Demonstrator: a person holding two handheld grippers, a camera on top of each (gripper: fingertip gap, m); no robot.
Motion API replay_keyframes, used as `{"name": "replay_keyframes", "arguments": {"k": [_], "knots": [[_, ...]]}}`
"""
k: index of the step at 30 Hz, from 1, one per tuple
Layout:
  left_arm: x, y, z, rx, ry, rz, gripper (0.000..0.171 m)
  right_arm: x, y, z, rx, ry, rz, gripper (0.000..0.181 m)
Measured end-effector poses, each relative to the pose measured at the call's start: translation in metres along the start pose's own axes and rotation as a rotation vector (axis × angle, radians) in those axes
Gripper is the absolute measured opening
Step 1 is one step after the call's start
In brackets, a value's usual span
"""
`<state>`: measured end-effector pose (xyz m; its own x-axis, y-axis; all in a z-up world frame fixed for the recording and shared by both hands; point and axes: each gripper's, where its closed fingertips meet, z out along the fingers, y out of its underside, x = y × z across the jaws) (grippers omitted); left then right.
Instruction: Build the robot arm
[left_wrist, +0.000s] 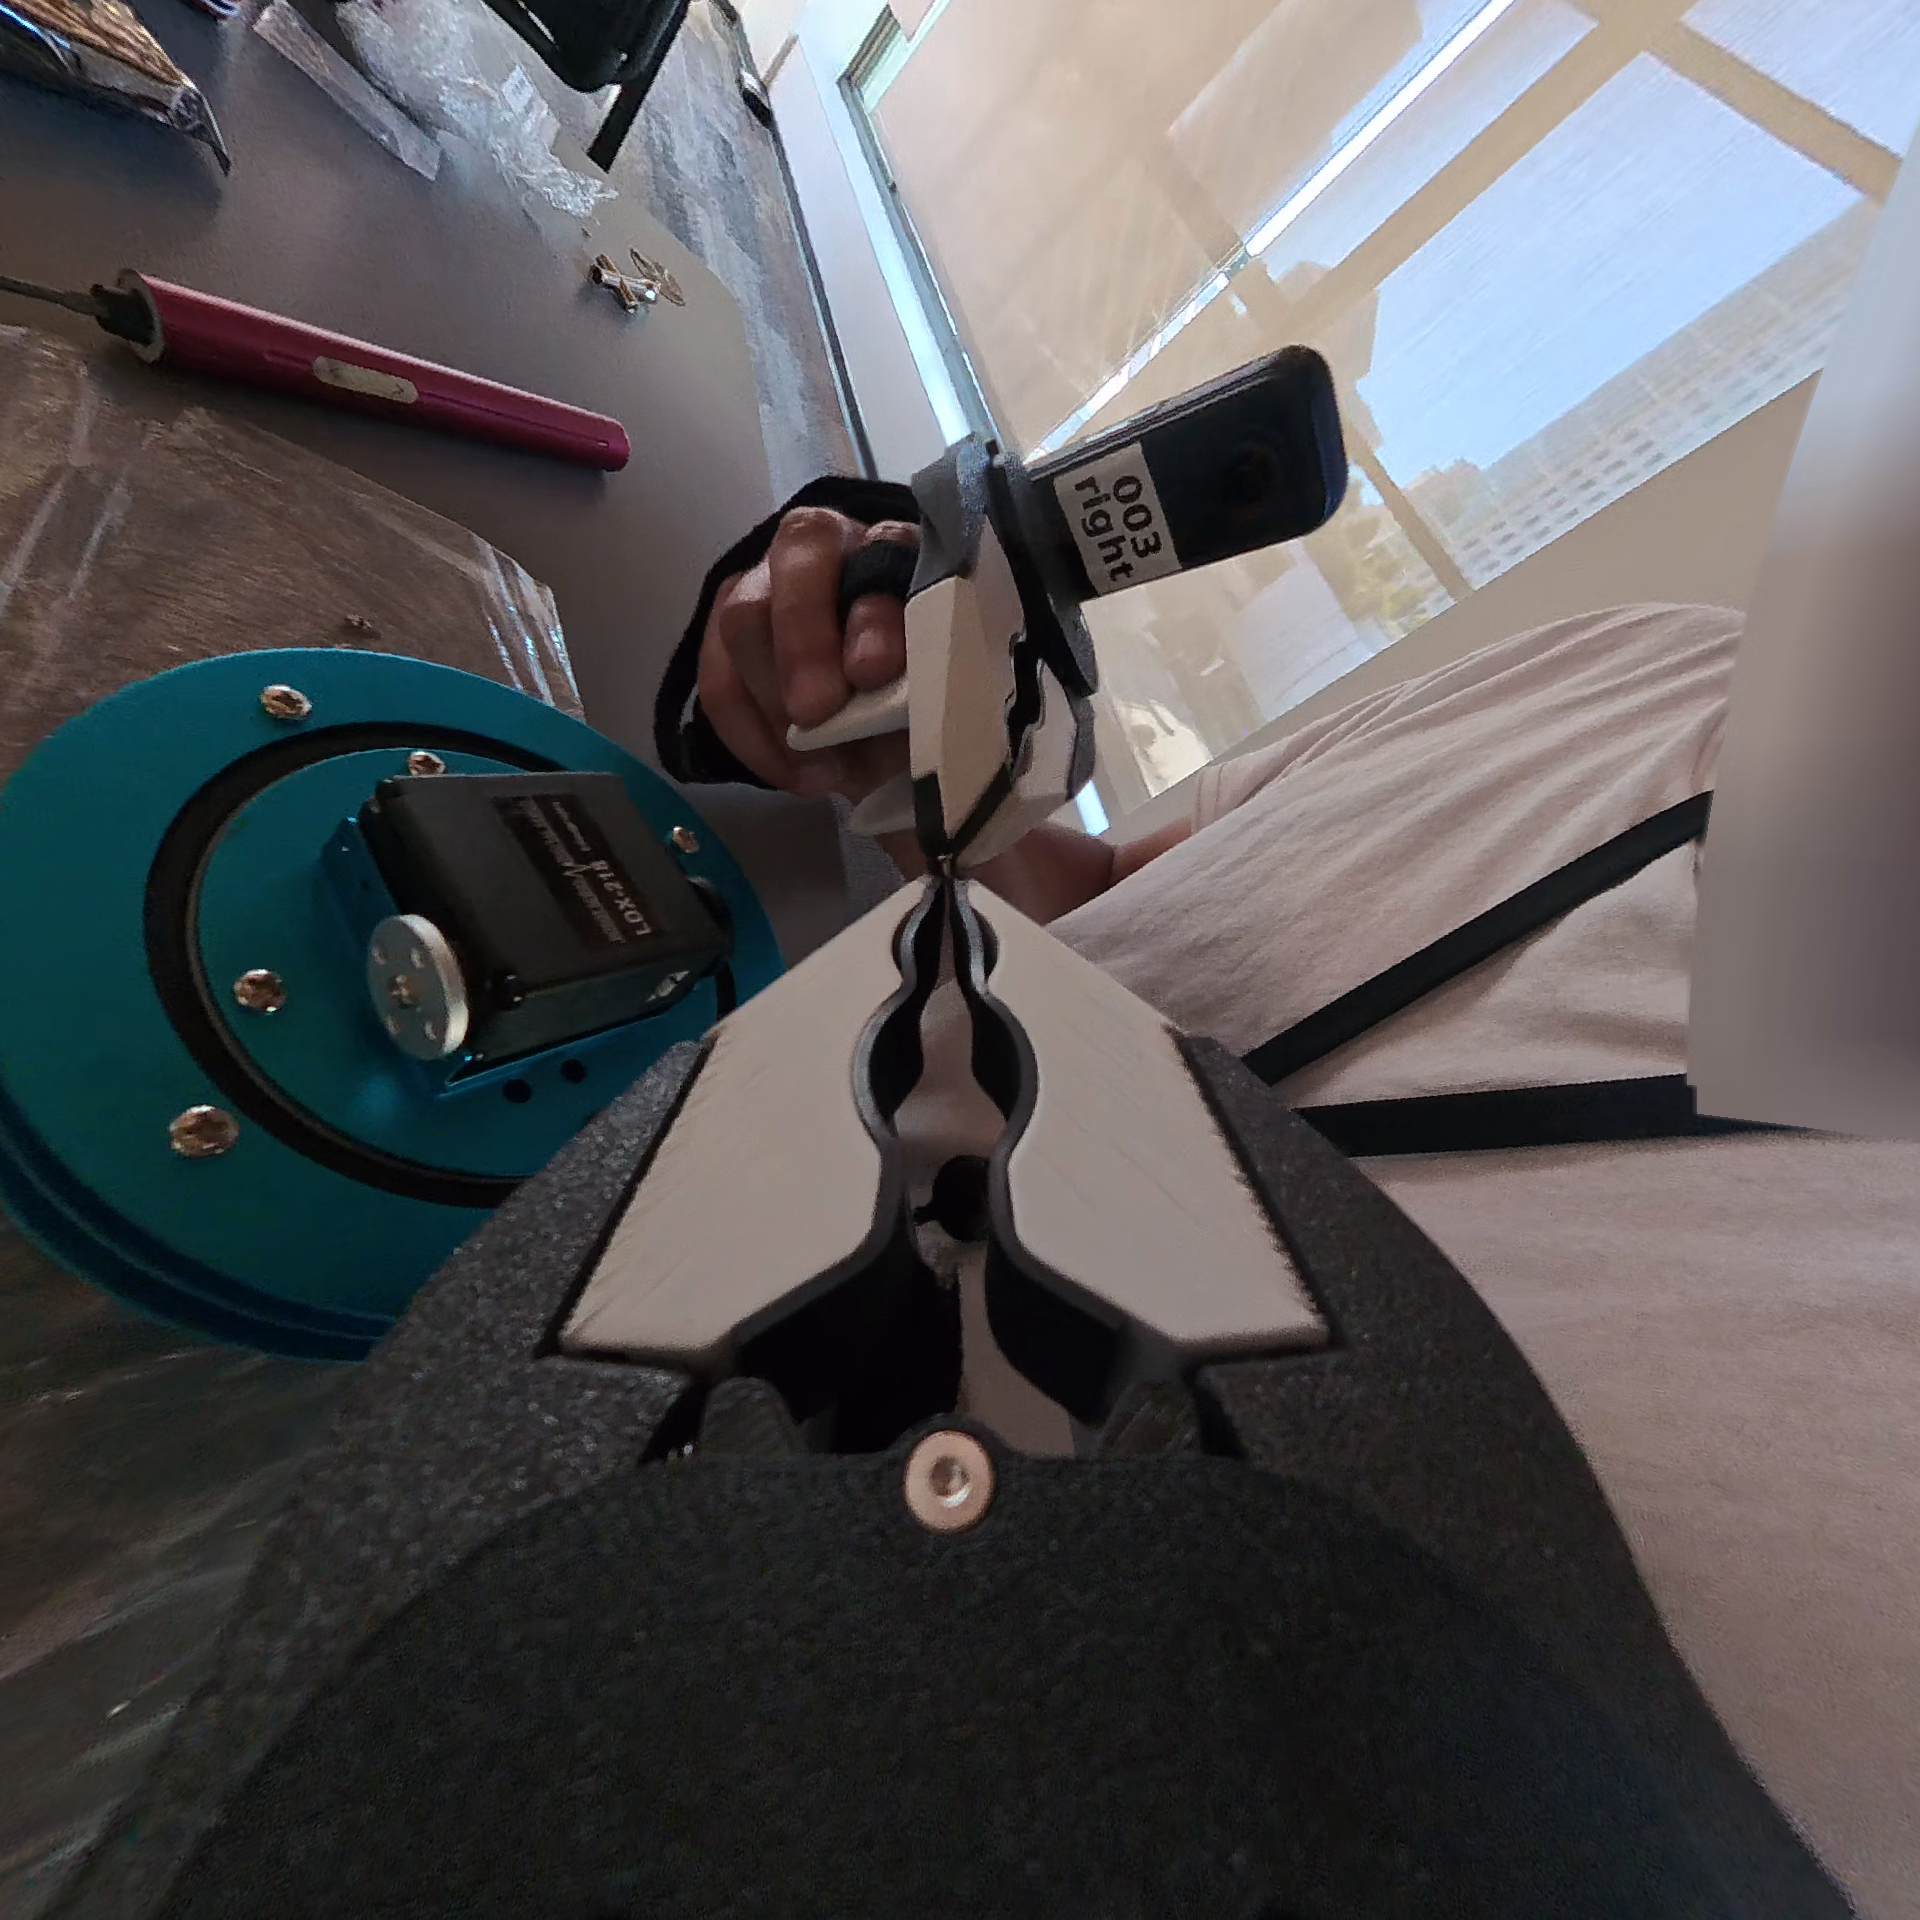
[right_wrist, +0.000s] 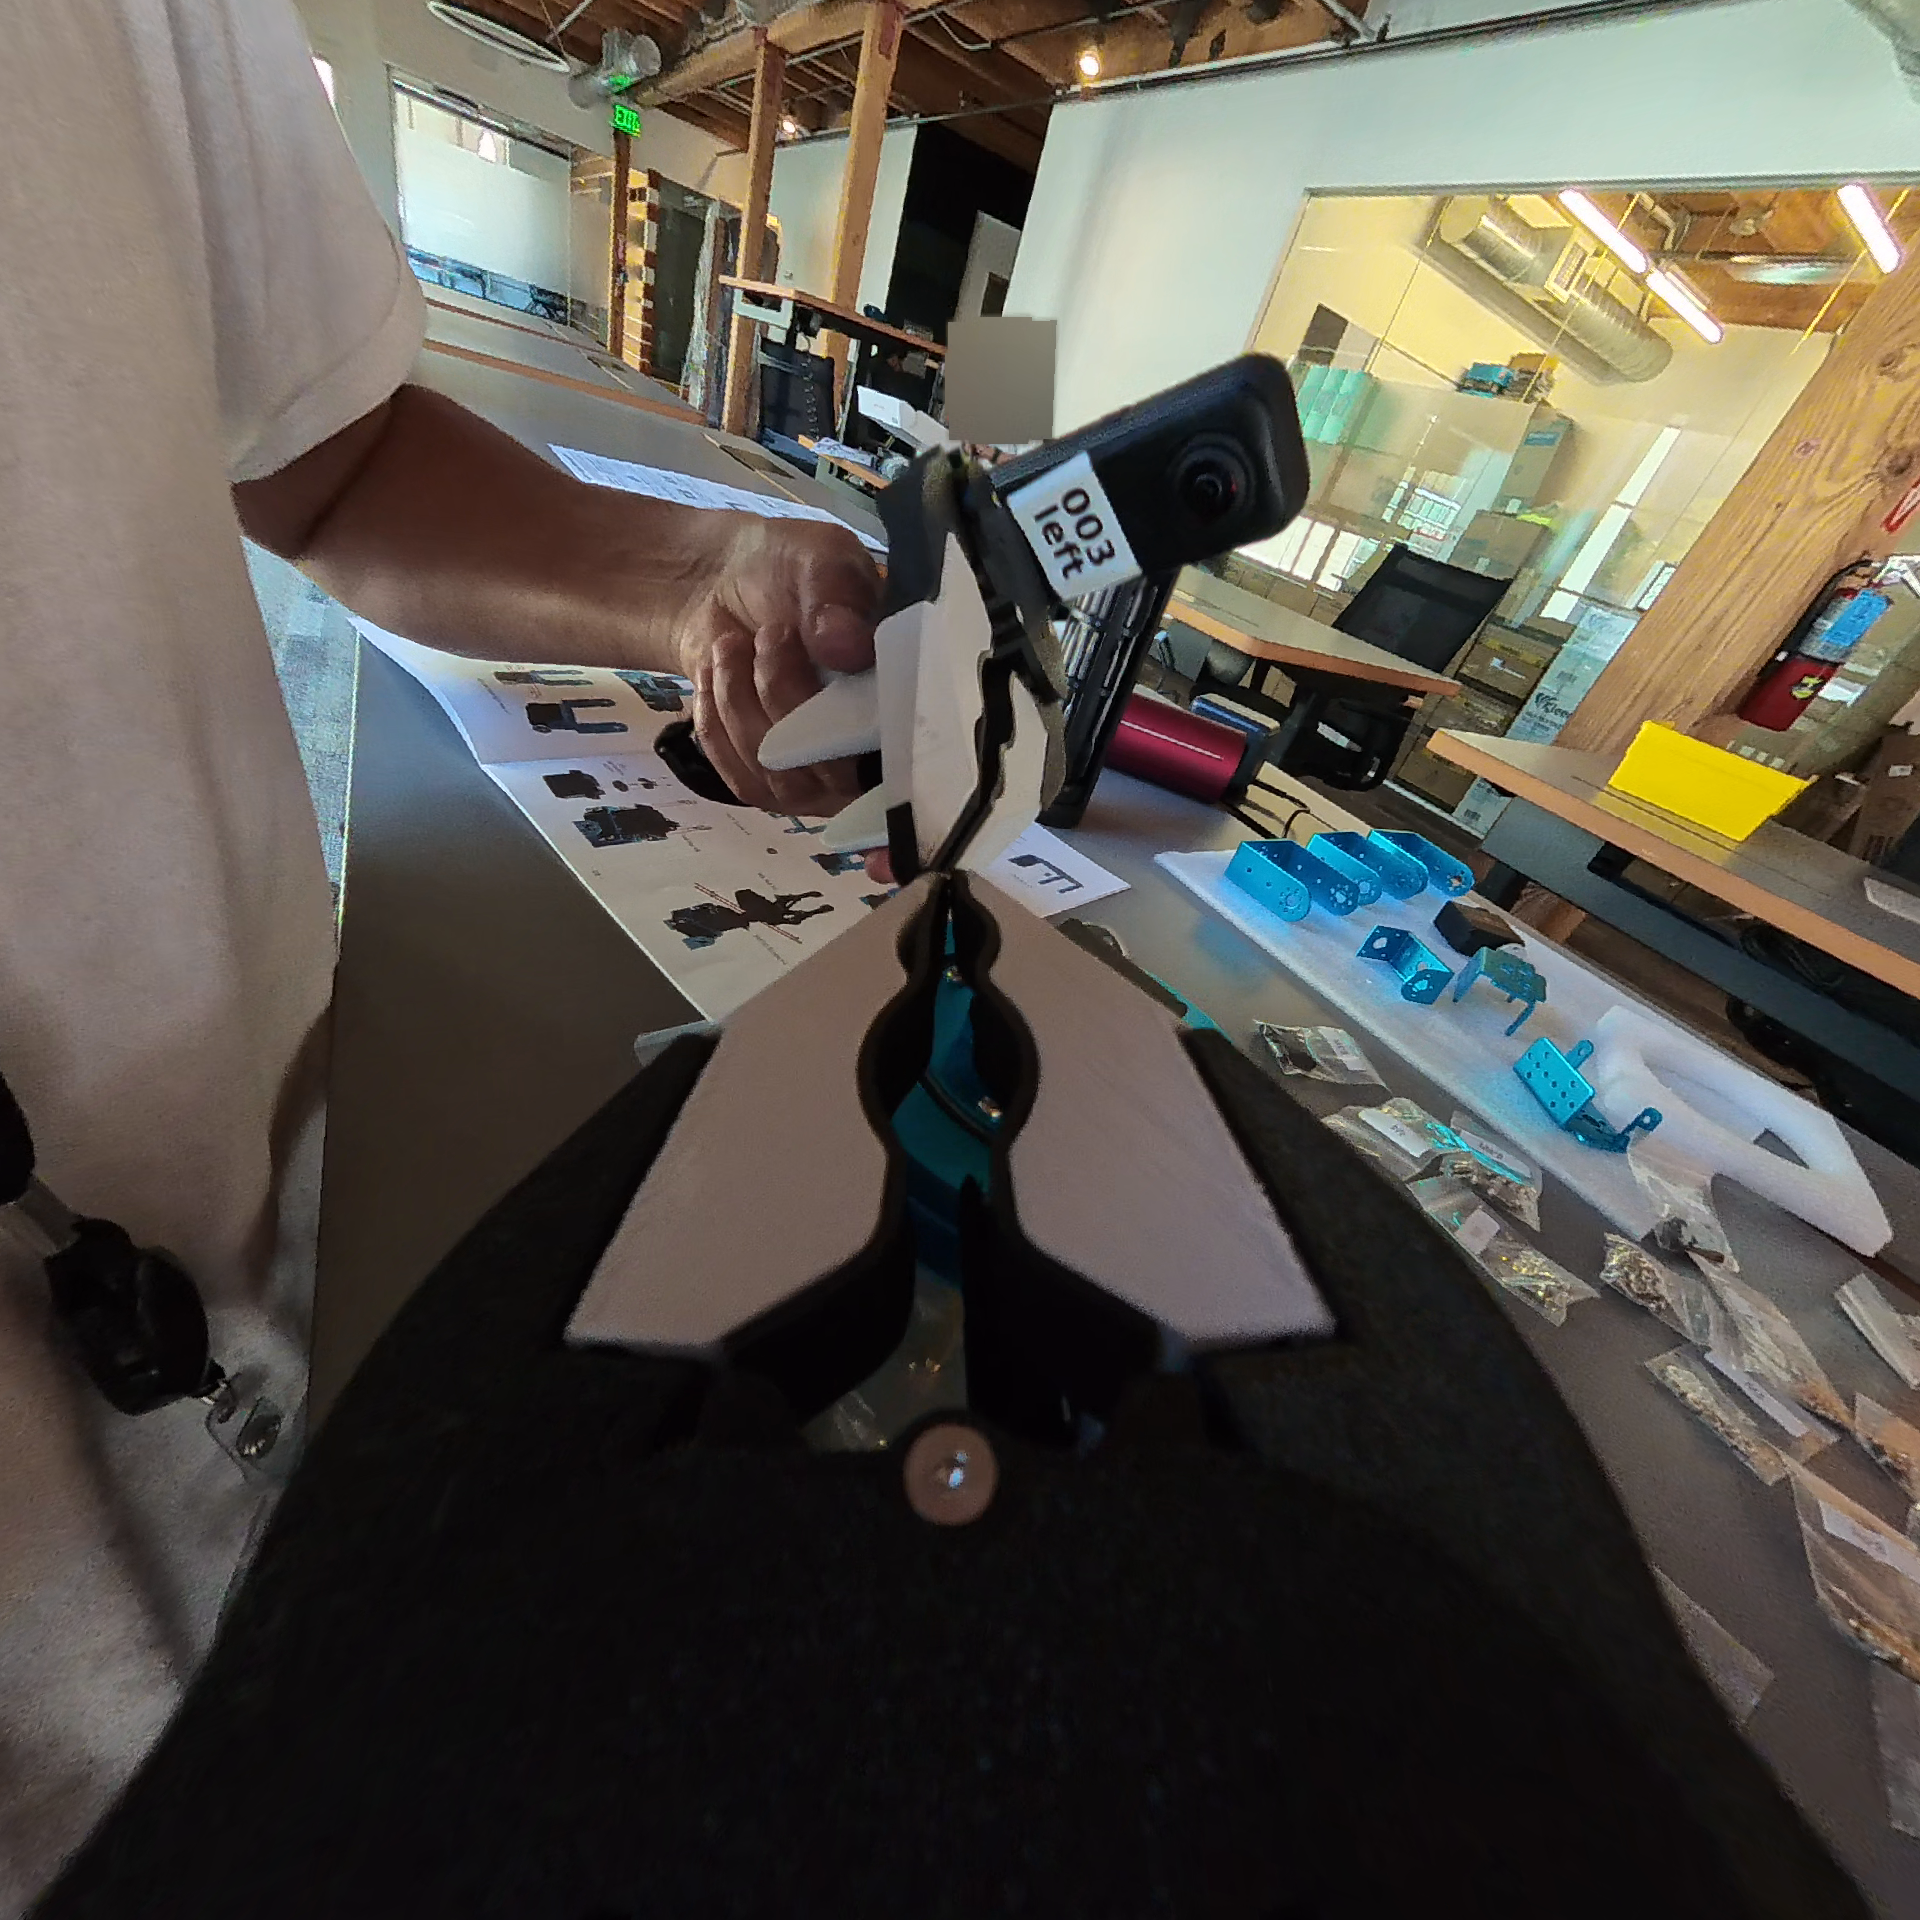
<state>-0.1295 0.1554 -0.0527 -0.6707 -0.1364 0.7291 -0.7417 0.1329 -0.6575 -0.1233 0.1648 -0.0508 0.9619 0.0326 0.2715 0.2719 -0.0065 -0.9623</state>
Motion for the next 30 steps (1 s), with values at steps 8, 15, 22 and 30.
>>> {"name": "replay_keyframes", "arguments": {"k": [8, 15, 22, 30], "knots": [[-0.003, 0.005, 0.002, -0.026, -0.049, 0.081, 0.000, -0.004, 0.005, -0.001, -0.027, -0.031, 0.012, 0.000], [-0.018, 0.007, 0.000, -0.074, -0.267, 0.391, 0.000, -0.001, 0.014, 0.003, -0.070, -0.071, 0.156, 0.000], [-0.026, 0.014, -0.002, -0.153, -0.413, 0.641, 0.000, 0.005, 0.016, 0.002, -0.077, -0.086, 0.244, 0.003], [-0.024, 0.017, -0.003, -0.176, -0.441, 0.714, 0.000, -0.008, 0.027, 0.009, -0.158, -0.156, 0.260, 0.005]]}}
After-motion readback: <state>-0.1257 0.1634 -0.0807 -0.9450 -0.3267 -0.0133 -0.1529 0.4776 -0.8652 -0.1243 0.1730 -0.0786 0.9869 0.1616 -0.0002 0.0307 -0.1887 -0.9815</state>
